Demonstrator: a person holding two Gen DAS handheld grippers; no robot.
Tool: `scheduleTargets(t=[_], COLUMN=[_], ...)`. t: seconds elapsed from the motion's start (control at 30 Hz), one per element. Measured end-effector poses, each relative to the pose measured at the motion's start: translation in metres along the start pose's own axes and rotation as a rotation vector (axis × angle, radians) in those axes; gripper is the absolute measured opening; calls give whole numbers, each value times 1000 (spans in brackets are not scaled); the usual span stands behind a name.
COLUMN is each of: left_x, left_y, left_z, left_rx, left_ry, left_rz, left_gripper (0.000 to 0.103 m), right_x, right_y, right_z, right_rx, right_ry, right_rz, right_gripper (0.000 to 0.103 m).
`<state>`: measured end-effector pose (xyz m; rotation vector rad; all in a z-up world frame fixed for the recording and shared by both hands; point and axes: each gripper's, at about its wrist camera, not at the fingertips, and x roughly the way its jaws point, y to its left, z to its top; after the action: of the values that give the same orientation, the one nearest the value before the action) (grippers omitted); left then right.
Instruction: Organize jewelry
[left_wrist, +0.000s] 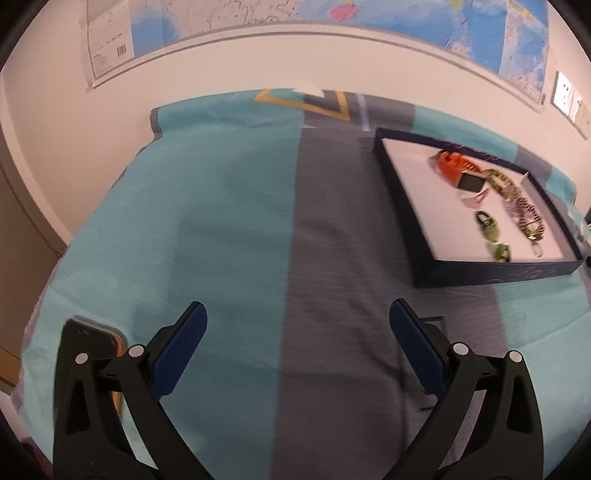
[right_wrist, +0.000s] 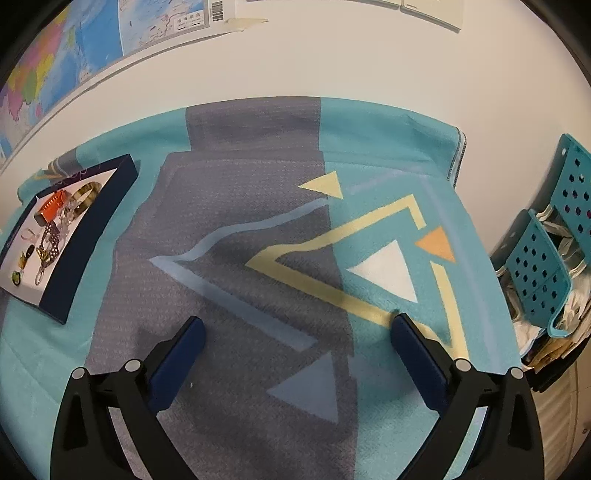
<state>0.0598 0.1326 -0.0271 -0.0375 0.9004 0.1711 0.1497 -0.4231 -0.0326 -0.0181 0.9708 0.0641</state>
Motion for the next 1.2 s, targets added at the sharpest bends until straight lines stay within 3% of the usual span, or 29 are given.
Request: scheduleTargets(t=[0.07,0.2,0.27,1.2], left_x=[5,19,24,29], left_y=[6,15,20,19], left_z=[3,7,9,6], left_rx=[11,-3,-21,-19], left_ry=[6,46,56,47], left_rz=[40,51,20,15], left_gripper=[97,97,98,98], right_x=[0,0,0,0], right_y=[0,0,0,0], right_z=[0,0,0,0], right_rx=[-2,-1,-1,-1], right_ry=[0,0,0,-1], right_rz=[-2,-1,-1,-1], right_gripper=[98,98,98,98])
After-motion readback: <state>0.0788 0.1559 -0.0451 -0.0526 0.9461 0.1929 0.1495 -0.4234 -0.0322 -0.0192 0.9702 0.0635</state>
